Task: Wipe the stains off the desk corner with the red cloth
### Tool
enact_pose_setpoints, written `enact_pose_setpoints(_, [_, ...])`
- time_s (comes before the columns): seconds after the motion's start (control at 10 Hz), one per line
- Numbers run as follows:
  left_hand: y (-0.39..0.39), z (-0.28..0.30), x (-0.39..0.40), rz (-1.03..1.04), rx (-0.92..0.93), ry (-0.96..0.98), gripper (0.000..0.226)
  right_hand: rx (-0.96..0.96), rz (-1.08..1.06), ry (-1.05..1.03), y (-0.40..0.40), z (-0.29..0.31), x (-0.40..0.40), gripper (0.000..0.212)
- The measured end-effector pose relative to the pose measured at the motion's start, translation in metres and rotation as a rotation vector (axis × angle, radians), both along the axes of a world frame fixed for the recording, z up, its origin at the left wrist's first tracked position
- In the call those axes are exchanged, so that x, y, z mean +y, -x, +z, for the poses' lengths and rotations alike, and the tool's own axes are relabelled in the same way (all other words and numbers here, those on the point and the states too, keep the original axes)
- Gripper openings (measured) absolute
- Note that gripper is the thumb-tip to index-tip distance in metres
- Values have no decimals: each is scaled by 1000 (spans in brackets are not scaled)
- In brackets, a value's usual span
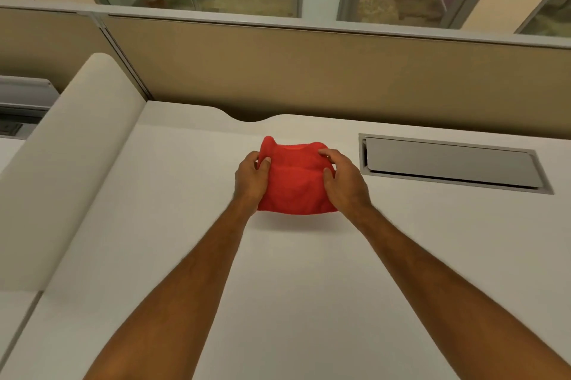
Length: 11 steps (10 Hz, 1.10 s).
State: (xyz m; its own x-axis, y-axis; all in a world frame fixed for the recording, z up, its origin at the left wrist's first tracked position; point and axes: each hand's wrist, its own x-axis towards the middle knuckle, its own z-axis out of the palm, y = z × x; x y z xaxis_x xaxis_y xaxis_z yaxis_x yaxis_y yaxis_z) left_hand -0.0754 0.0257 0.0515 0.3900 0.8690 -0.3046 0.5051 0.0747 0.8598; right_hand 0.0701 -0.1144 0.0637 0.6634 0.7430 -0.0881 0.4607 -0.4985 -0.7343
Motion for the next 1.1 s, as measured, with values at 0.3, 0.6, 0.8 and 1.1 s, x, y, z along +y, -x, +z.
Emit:
enact_pose_setpoints(0.3, [-33, -34, 79, -13, 9, -129, 34, -158, 53, 31, -31, -33, 73, 46])
enact_pose_setpoints(0.6, [-53, -63, 110, 14, 196, -316, 39, -310, 117, 168, -46, -82, 115, 43])
enact_pose_setpoints(0.8, [-49, -85, 103, -161, 463, -442, 55, -379, 164, 306, -44, -97, 109, 46])
enact_pose_setpoints(1.1, [-40, -75, 80, -138, 524, -534, 61, -372, 184, 295, -45, -85, 85, 55])
